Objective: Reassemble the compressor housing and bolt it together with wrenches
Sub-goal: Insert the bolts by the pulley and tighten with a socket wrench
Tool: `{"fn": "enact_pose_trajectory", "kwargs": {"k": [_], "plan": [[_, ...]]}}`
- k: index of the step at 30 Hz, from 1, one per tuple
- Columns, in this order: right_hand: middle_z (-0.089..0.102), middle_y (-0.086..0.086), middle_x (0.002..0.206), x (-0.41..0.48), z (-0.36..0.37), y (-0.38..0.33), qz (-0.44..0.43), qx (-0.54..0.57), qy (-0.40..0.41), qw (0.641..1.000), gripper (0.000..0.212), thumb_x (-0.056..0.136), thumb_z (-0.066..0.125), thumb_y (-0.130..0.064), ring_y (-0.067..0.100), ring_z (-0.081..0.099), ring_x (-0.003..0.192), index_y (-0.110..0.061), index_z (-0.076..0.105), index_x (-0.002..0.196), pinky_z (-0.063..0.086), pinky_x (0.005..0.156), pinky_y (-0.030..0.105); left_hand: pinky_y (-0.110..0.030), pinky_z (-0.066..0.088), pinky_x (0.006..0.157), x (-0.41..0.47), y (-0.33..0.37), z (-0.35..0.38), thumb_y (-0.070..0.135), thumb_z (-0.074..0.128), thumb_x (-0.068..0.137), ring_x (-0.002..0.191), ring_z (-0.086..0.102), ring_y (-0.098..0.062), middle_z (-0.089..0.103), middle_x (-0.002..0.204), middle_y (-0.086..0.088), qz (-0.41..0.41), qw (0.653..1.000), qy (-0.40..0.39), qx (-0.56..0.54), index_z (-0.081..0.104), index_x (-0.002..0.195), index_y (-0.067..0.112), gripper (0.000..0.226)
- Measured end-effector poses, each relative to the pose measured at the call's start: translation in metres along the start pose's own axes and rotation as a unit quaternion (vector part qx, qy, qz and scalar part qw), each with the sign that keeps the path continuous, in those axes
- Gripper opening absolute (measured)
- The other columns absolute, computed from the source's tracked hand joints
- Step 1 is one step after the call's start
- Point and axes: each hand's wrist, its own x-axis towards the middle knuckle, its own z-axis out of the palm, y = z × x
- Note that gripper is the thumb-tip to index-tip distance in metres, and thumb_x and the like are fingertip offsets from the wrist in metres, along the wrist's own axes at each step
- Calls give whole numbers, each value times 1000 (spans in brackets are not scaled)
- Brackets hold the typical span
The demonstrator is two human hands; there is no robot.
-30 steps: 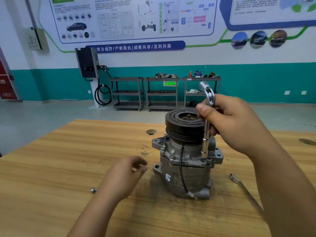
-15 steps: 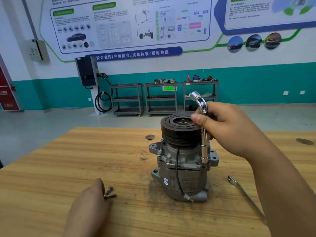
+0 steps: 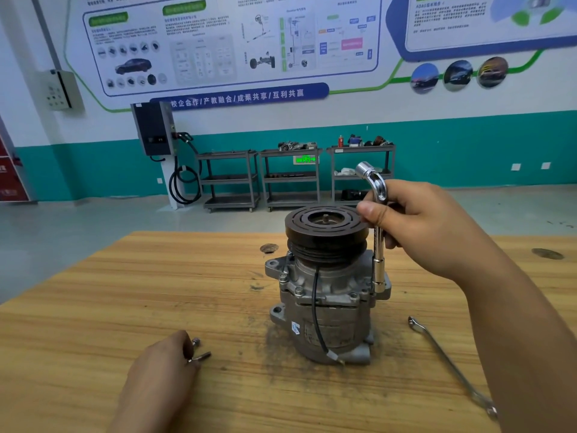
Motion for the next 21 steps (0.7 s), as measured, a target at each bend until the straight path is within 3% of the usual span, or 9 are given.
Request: {"fn": "enact_pose_trajectory", "kwargs": {"k": [3, 7, 8, 10, 14, 17, 21], "plan": [[54, 11, 67, 0, 0, 0, -2, -3, -1, 1000, 33, 87, 50, -37, 34, 55, 69, -5, 57, 82, 46, 64, 44, -23, 44, 74, -5, 10, -5, 34, 60, 86, 97, 61, -15, 64, 92, 9, 21, 1000, -5, -15, 46, 76, 25, 20], [53, 11, 66, 0, -1, 0, -3, -1, 1, 1000, 34, 85, 49, -38, 34, 55, 69, -5, 57, 82, 46, 64, 44, -16, 35, 51, -15, 35, -26, 29, 64, 85, 64, 55, -7, 62, 68, 5, 75, 993, 11, -94, 52, 74, 23, 17], [54, 12, 67, 0, -2, 0, -3, 0, 2, 1000, 35, 85, 50, -39, 35, 55, 69, -5, 58, 82, 46, 65, 45, -15, 37, 51, -18, 44, -33, 24, 67, 84, 60, 55, -7, 62, 64, 4, 102, 985, 24, -137, 54, 73, 24, 17], [54, 11, 66, 0, -2, 0, -1, 1, 4, 1000, 33, 85, 50, -38, 35, 55, 69, -6, 58, 81, 46, 65, 45, -11, 40, 56, -26, 64, -48, 16, 70, 81, 65, 58, -2, 63, 63, 5, 163, 959, 50, -225, 57, 72, 26, 19], [53, 9, 65, 0, -1, 1, -4, -1, 3, 1000, 34, 85, 50, -38, 33, 56, 68, -5, 57, 81, 46, 66, 45, -9, 40, 54, -40, 110, -67, 22, 69, 78, 63, 56, 1, 64, 78, 22, 273, 900, 69, -333, 60, 77, 35, 16], [55, 12, 67, 0, -3, 2, -4, 5, 5, 1000, 33, 86, 50, -37, 34, 56, 70, -5, 57, 82, 47, 67, 46, -4, 39, 62, -42, 137, -67, 23, 70, 79, 74, 55, 9, 63, 78, 23, 338, 882, 81, -320, 60, 82, 40, 20], [53, 8, 65, -1, -5, 3, -4, 12, 4, 1000, 28, 87, 51, -35, 34, 56, 69, -9, 57, 80, 47, 66, 46, -11, 41, 77, -33, 159, -51, 19, 70, 83, 89, 54, 2, 65, 86, 22, 362, 884, 123, -271, 71, 100, 27, 19]]}}
